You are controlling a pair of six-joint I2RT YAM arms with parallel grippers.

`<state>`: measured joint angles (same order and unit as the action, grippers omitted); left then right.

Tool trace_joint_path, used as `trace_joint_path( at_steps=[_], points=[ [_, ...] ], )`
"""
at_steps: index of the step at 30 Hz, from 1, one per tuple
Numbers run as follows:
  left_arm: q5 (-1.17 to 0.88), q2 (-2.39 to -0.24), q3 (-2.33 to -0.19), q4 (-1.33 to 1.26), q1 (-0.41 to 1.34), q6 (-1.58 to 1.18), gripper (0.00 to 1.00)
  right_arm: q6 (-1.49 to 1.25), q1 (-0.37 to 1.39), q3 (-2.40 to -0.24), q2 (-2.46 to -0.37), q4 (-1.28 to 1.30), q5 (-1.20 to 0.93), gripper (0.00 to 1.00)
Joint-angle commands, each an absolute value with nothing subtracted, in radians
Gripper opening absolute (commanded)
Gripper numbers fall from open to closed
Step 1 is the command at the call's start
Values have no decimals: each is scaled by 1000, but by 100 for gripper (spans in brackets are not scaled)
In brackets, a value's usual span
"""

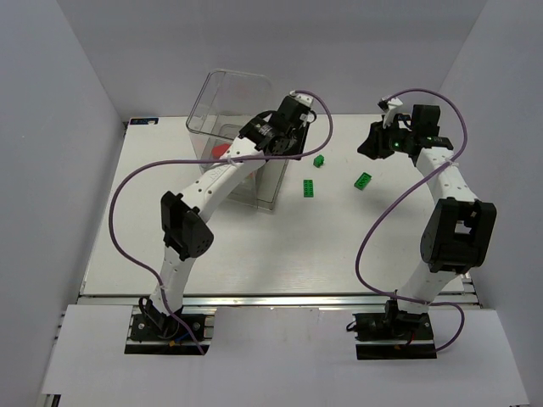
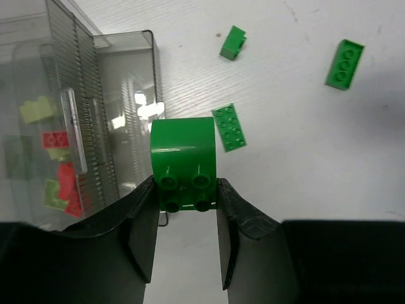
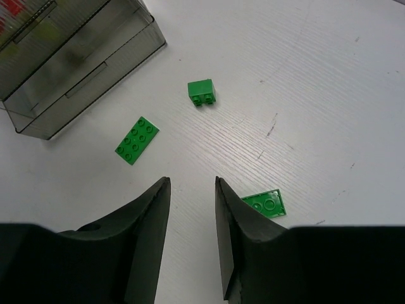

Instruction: Sort the legos into containers by color

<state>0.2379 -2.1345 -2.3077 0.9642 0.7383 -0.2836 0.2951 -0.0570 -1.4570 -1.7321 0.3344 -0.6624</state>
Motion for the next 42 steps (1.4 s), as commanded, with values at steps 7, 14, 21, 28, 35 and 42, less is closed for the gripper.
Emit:
trace_joint_path(
  at_steps=[7,14,21,28,35,42],
  points=[
    [494,-2217,-2261,943,759,-178,0,278,-61,-1427,-1707,304,-661,42],
    [618,-2278,-2238,925,759,-183,0,278,-61,-1414,-1709,314,-672,42],
    [707,-2304,-2198,940,769,-212,6,291,-63,-1414,-1712,330,-680,46],
    [726,-2299,-2157,943,769,-229,49,314,-61,-1413,-1718,345,-703,54],
    [719,-2295,-2167,954,769,-244,62,377,-60,-1420,-1729,383,-718,63],
    [697,-2275,-2204,971,769,-270,48,454,-55,-1422,-1753,408,-697,78]
  ],
)
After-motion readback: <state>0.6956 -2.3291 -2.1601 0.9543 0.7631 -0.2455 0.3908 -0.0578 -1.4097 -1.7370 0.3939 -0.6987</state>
